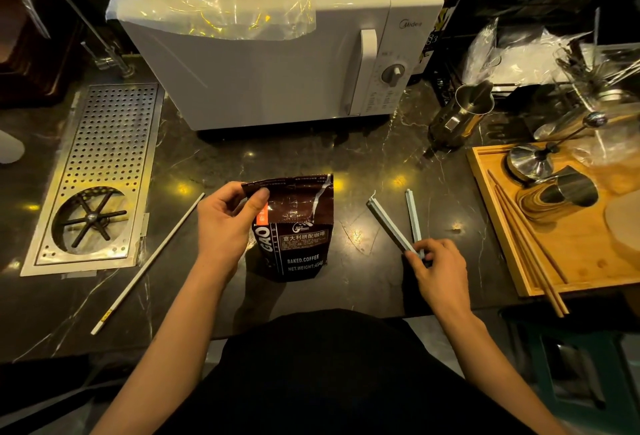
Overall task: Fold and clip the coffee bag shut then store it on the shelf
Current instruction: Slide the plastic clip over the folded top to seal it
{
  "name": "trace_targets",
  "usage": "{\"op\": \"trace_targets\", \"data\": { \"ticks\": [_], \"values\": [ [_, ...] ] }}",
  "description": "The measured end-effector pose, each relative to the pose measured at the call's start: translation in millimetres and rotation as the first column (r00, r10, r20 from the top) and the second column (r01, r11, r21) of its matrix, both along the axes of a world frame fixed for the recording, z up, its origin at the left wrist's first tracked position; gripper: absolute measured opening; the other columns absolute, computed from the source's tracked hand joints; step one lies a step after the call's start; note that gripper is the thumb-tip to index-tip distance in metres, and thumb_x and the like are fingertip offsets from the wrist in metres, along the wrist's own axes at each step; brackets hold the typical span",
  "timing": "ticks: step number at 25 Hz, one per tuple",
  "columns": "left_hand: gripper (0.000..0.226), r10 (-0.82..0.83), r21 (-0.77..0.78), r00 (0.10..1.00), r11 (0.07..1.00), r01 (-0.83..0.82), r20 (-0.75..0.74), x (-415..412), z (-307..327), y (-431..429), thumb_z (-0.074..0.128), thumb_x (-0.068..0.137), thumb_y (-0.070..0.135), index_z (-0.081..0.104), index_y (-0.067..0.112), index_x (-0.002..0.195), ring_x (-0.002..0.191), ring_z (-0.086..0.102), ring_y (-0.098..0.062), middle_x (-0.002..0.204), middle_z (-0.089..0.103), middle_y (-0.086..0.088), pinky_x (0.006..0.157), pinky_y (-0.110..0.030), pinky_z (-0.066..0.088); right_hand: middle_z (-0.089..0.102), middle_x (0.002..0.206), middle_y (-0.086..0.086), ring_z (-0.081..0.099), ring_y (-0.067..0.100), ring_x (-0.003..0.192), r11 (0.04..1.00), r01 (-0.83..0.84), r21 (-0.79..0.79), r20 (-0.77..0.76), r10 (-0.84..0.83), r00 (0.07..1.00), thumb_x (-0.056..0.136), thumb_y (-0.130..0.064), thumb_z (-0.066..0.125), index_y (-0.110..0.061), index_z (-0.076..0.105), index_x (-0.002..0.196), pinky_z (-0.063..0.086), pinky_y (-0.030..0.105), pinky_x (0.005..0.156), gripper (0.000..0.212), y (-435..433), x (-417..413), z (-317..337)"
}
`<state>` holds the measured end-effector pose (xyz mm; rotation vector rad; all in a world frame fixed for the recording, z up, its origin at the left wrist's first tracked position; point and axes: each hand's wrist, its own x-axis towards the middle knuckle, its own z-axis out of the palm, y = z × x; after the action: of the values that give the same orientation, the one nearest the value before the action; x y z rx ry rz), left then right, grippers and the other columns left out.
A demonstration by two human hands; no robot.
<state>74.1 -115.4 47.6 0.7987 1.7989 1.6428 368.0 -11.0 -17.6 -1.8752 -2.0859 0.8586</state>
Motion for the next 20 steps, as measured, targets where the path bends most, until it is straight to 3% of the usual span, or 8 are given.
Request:
{"op": "trace_targets", "data": {
  "ticks": [3, 5, 9, 13, 20],
  "values": [
    [0.013, 0.009, 0.005, 1.0, 1.0, -0.009, -0.003, 0, 0, 0, 0.066, 0.087, 0.003, 0.069, 0.016, 0.09, 0.075, 0.069, 0.0, 0.076, 0.074, 0.017, 0.067, -0.014, 0.052, 0.058, 0.104, 0.003, 0.055, 0.004, 0.079, 0.999, 0.043, 0.03, -0.162, -0.038, 0.986, 0.089, -0.022, 0.07, -0.016, 0.071, 0.099, 0.041, 0.009, 0.069, 0.012, 0, -7, 11],
    [0.014, 0.008, 0.0, 1.0, 1.0, -0.008, -0.002, 0, 1, 1, 0.066, 0.087, 0.004, 0.069, 0.017, 0.09, 0.075, 0.069, 0.0, 0.076, 0.074, 0.017, 0.067, -0.014, 0.052, 0.061, 0.104, 0.003, 0.056, 0.0, 0.082, 0.998, 0.057, 0.03, -0.279, -0.047, 0.959, 0.088, -0.018, 0.07, -0.015, 0.071, 0.098, 0.042, 0.005, 0.067, 0.01, 2, -16, 22],
    [0.014, 0.01, -0.016, 1.0, 1.0, -0.01, -0.005, -1, -1, 1, 0.067, 0.087, 0.005, 0.07, 0.019, 0.089, 0.074, 0.069, 0.0, 0.075, 0.073, 0.017, 0.066, -0.014, 0.052, 0.065, 0.104, 0.006, 0.061, 0.005, 0.087, 0.999, 0.03, -0.036, -0.498, -0.044, 0.866, 0.087, -0.016, 0.071, -0.016, 0.071, 0.097, 0.05, 0.008, 0.068, 0.01, 10, -39, 45],
    [0.016, 0.011, -0.024, 1.0, 1.0, -0.011, -0.001, -3, -2, -1, 0.068, 0.087, 0.008, 0.07, 0.024, 0.087, 0.076, 0.069, -0.002, 0.077, 0.074, 0.015, 0.067, -0.017, 0.052, 0.066, 0.101, 0.012, 0.065, 0.017, 0.091, 0.995, -0.1, 0.005, -0.664, 0.078, 0.744, 0.086, -0.012, 0.071, -0.022, 0.071, 0.093, 0.057, 0.022, 0.077, 0.013, 14, -59, 69],
    [0.018, 0.006, -0.026, 1.0, 1.0, -0.005, 0.008, -4, -3, 1, 0.069, 0.086, 0.006, 0.071, 0.024, 0.085, 0.071, 0.066, 0.001, 0.074, 0.072, 0.017, 0.066, -0.017, 0.051, 0.065, 0.101, 0.001, 0.065, 0.019, 0.095, 0.912, -0.384, 0.144, -0.609, 0.388, 0.692, 0.084, -0.005, 0.073, -0.015, 0.072, 0.09, 0.055, 0.033, 0.083, 0.012, 25, -88, 87]
  ]
}}
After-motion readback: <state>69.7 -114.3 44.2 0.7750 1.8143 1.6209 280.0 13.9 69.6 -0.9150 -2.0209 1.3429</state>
